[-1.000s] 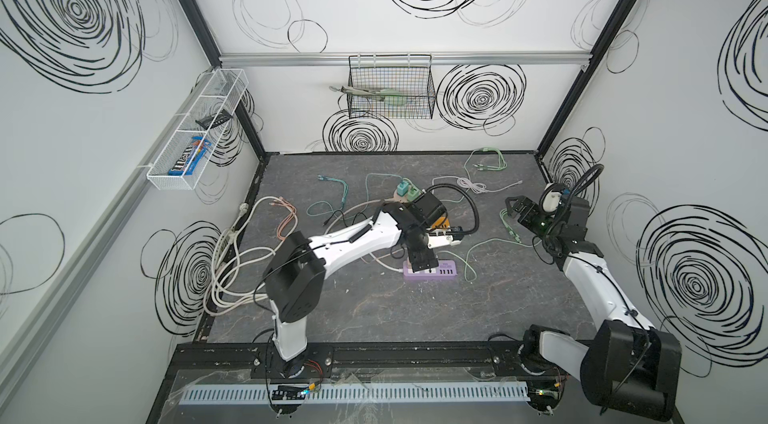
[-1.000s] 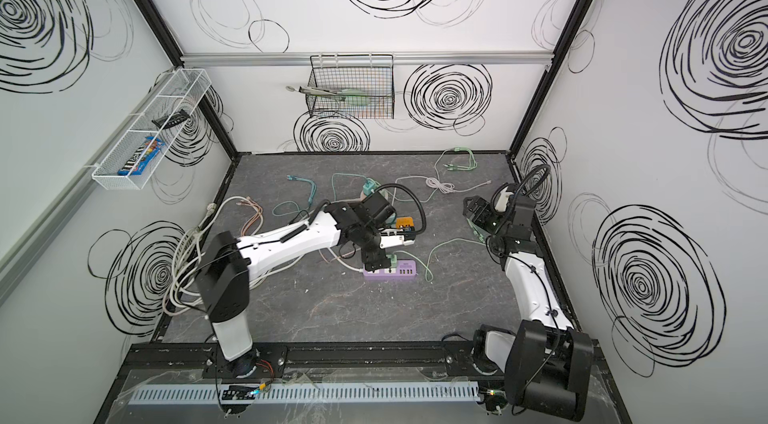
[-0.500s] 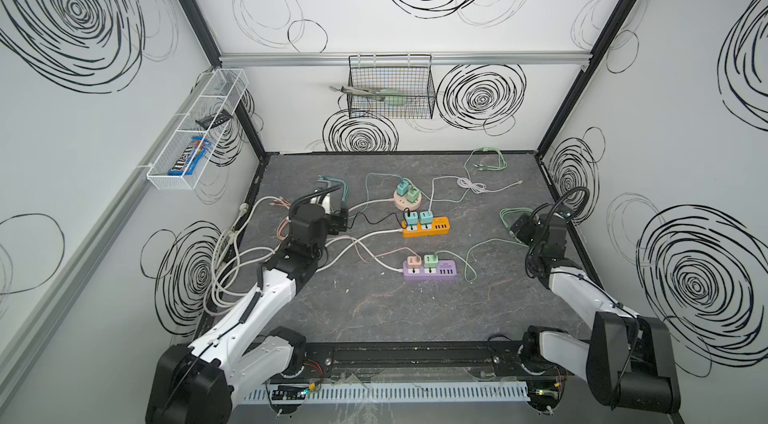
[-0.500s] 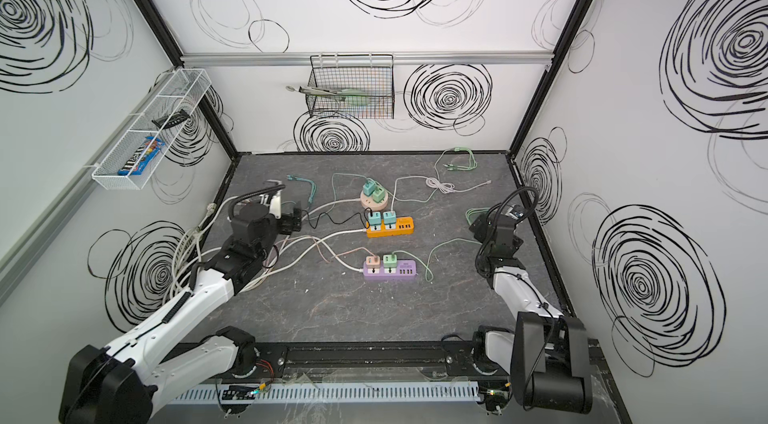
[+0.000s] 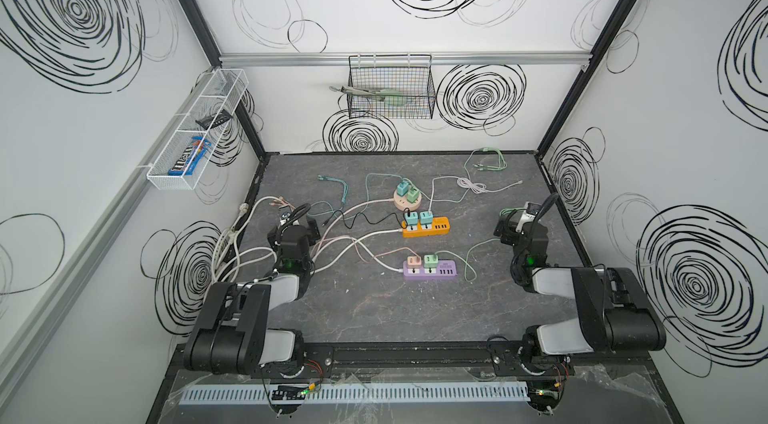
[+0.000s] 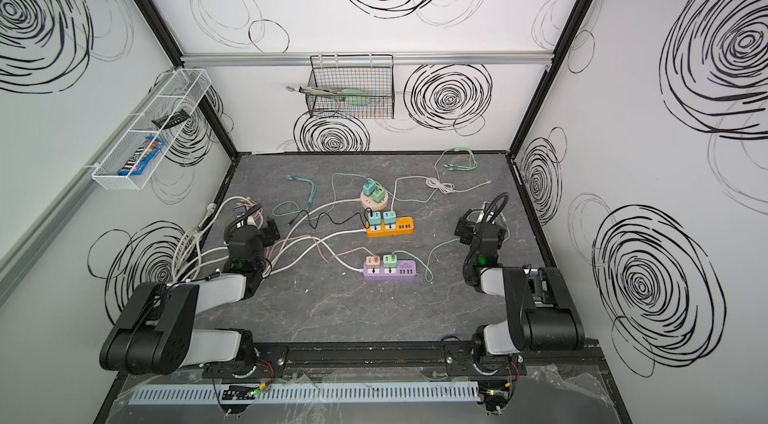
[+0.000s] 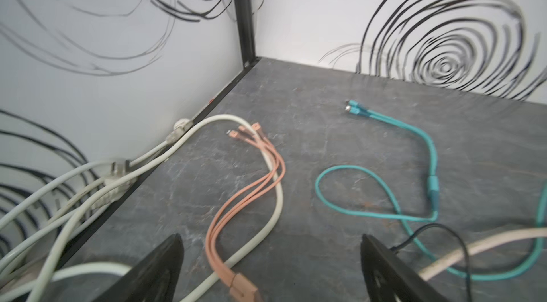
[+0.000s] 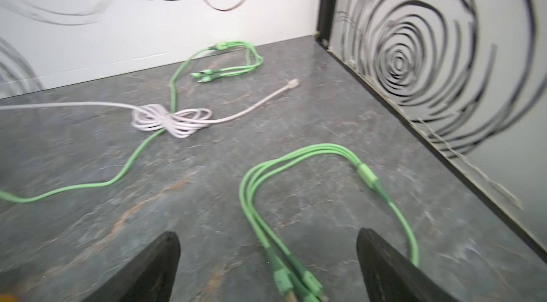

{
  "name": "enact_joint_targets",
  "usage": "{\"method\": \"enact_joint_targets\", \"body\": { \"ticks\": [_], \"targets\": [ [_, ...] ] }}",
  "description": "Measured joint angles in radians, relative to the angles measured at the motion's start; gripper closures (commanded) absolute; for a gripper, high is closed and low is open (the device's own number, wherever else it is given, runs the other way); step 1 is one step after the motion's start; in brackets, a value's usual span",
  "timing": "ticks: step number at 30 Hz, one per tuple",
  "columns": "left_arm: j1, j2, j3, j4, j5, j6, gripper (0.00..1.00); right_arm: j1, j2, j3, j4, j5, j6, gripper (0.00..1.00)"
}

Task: Insert the plug

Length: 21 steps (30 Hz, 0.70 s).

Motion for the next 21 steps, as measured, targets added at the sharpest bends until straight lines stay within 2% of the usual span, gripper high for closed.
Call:
{"method": "enact_joint_targets", "body": {
  "ticks": [3,6,14,21],
  "targets": [
    [-0.021,0.031,-0.033,0.153,0.073,0.044,0.04,0.003,0.031,-0.059,0.147,-0.058,-0.047,0.03],
    [-0.042,0.103,-0.097,0.329,0.152,0.089,0.04,-0.002,0.059,-0.060,0.146,-0.068,-0.056,0.03],
    [-0.058,0.117,-0.132,0.437,0.156,0.109,0.04,-0.008,0.056,-0.049,0.157,-0.083,-0.056,0.03],
    [-0.068,0.117,-0.132,0.454,0.156,0.125,0.04,-0.009,0.056,-0.049,0.157,-0.085,-0.056,0.03]
  ]
}}
